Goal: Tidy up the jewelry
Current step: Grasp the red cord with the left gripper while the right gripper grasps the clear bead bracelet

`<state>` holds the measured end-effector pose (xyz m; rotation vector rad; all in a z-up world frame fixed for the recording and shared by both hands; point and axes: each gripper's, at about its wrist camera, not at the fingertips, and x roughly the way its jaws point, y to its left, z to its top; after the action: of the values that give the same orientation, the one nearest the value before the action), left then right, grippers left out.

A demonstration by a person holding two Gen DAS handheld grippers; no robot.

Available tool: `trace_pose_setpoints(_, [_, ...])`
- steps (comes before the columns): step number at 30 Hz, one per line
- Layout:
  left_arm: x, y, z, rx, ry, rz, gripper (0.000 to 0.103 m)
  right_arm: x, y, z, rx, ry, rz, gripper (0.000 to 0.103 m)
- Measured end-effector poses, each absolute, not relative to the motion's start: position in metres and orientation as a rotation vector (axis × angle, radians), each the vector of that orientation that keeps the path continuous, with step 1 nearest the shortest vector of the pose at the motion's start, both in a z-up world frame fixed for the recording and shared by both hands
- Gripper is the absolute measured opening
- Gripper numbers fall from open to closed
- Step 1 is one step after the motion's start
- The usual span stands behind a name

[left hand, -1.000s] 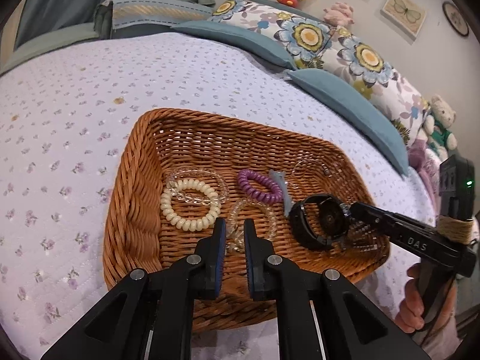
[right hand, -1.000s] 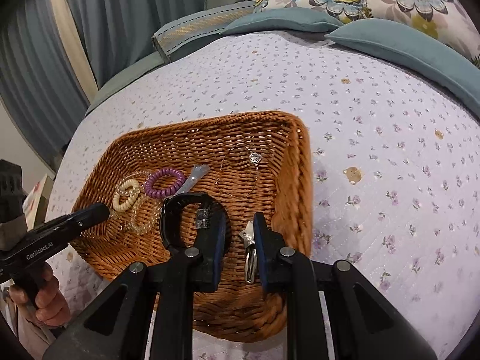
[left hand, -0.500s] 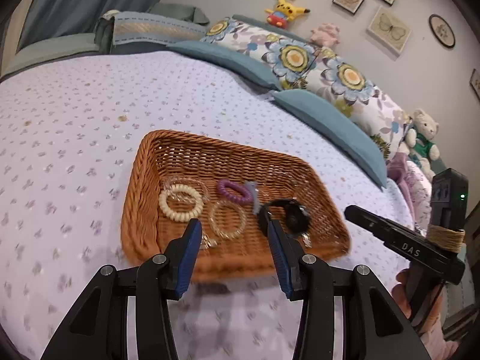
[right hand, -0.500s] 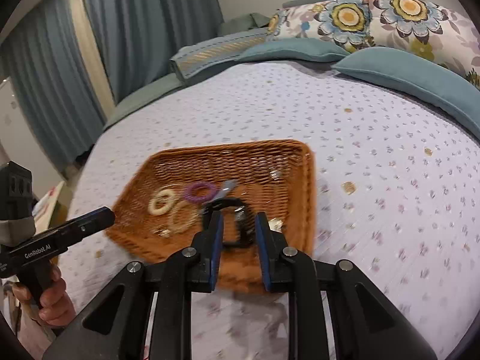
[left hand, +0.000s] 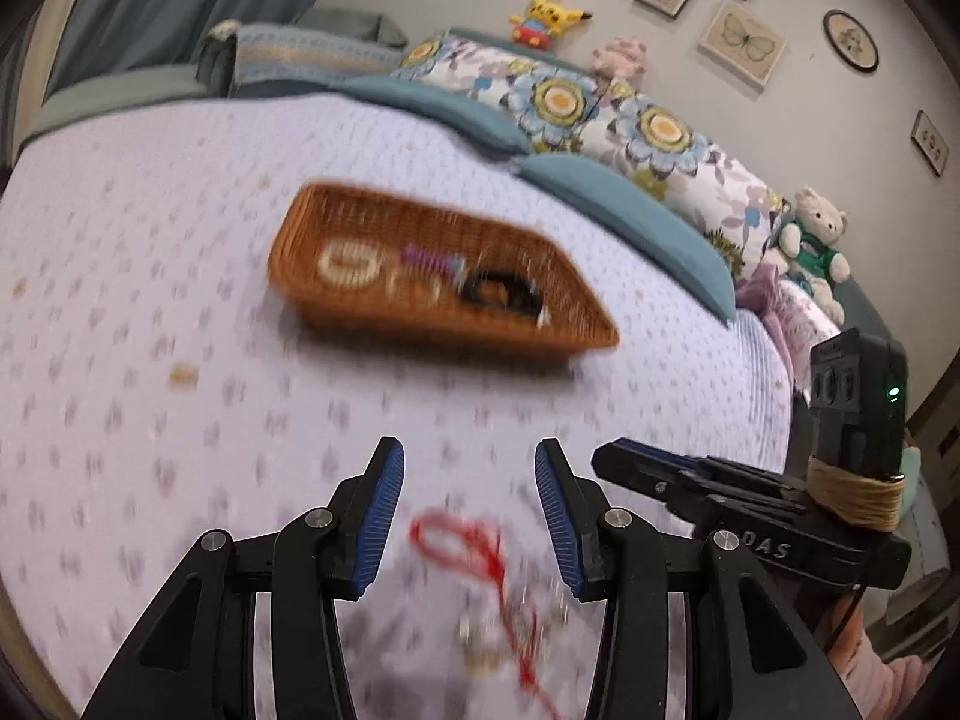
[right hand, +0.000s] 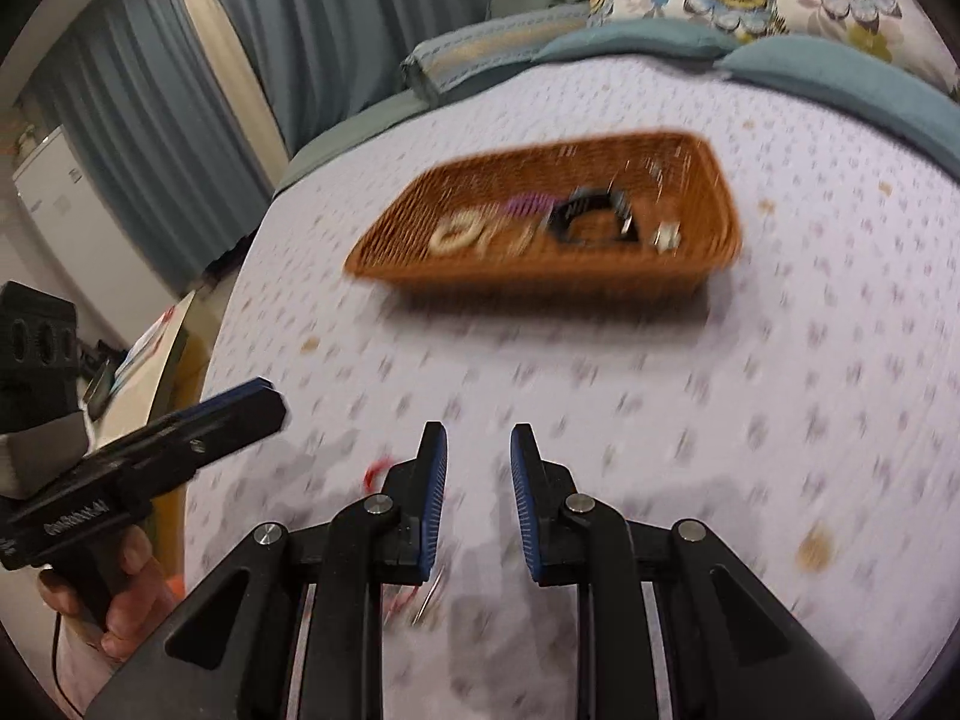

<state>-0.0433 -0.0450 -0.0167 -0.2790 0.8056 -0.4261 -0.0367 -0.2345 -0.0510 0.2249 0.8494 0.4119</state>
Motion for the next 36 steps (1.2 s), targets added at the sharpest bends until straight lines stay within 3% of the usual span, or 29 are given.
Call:
trace_pose_setpoints(8, [-0.046,-0.021,-0.063,-0.395,0.906,-0.361,0.046,-0.067,-0.211,-0.076,0.210,0.936,0.468,0.024])
trace_pose_setpoints(19, [-0.020,-0.049,-0.078,-0.334,0.975,-0.383,0.044,-0.062,-0.192,-0.091,0.107,0.967,0.395,0.024])
trace_pose_setpoints(24, [-0.017,-0.071,-0.080,-0.191,0.998,-0.381,0.041,-0.059,-0.187,-0.093,0.062,0.971,0.365,0.012])
trace_pose_setpoints(25, [-0.018,-0.074,-0.080,-0.171,0.999,-0.385,0.039,-0.058,-0.189,-0.093,0.058,0.970,0.356,0.005])
trace_pose_setpoints(29, [-0.022,-0.086,-0.079,-0.091,0.998,-0.386,0.028,-0.058,-0.198,-0.089,0.042,0.947,0.325,0.002])
trace_pose_setpoints(31, [-0.022,-0.085,-0.081,-0.099,1.004,-0.396,0.007,-0.058,-0.204,-0.086,0.016,0.923,0.277,0.002])
trace_pose_setpoints(36, [-0.019,-0.079,-0.082,-0.149,1.012,-0.401,0.004,-0.050,-0.236,-0.083,0.080,0.899,0.208,0.002])
